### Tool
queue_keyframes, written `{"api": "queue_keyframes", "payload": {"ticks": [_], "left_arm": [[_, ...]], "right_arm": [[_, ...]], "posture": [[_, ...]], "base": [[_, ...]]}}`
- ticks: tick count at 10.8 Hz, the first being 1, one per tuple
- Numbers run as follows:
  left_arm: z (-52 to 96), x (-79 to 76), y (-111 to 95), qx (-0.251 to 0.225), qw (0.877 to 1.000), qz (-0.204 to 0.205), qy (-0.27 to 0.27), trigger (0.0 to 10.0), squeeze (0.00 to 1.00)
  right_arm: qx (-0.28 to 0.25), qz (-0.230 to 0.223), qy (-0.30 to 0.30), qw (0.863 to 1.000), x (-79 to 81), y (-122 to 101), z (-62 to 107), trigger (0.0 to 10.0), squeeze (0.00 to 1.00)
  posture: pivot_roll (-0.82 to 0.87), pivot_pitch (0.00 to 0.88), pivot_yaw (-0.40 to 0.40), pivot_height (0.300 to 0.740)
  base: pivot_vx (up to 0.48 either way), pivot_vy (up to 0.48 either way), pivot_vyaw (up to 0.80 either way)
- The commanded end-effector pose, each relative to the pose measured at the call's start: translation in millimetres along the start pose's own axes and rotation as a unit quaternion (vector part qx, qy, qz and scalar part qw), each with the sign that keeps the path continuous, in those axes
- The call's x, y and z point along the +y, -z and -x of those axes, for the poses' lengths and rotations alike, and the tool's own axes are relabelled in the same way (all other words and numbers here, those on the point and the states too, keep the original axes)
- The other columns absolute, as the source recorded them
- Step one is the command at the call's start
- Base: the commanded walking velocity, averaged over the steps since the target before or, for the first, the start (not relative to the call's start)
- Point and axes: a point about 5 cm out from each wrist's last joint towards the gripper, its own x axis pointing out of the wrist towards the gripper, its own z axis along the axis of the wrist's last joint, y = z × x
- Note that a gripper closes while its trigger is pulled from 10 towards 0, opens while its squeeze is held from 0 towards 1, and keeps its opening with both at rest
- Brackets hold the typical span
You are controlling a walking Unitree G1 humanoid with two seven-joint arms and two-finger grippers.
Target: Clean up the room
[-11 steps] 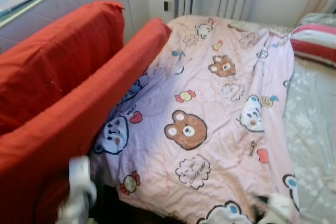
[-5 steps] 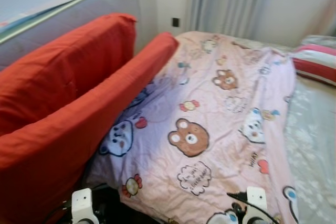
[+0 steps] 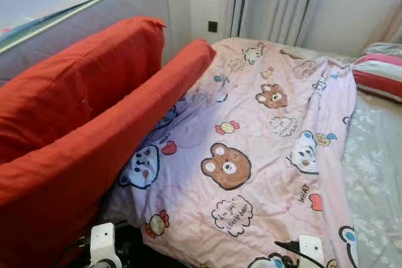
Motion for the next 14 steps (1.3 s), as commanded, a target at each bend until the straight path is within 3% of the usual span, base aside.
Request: {"api": "queue_keyframes", "payload": {"ticks": [1, 8, 12, 14], "left_arm": [[2.1, 1.5, 8, 0.016, 1.0, -0.007, 0.002, 10.0, 0.0], [5.5, 2.7, 21, 0.041, 0.999, -0.004, 0.0, 10.0, 0.0], [5.7, 3.6, 22, 0.044, 0.999, 0.002, 0.0, 10.0, 0.0], [5.8, 4.6, 22, 0.045, 0.999, 0.004, -0.002, 10.0, 0.0]], "right_arm": [[0.016, -0.003, -0.001, 1.0, -0.1, 8, 1.3, 10.0, 0.0], [0.03, 0.001, -0.005, 1.0, -4.0, 15, 2.7, 10.0, 0.0], [0.025, 0.009, -0.014, 1.0, -0.2, 13, 2.3, 10.0, 0.0], [0.02, 0.01, -0.018, 1.0, 3.9, 11, 1.7, 10.0, 0.0]], "posture": [[0.17, 0.0, -0.02, 0.74], [0.17, 0.0, -0.02, 0.74], [0.17, 0.0, -0.02, 0.74], [0.18, 0.0, -0.022, 0.74]], "base": [[-0.266, 0.0, 0.0], [-0.275, 0.0, 0.0], [0.0, 0.0, 0.0], [0.0, 0.0, 0.8]]}}
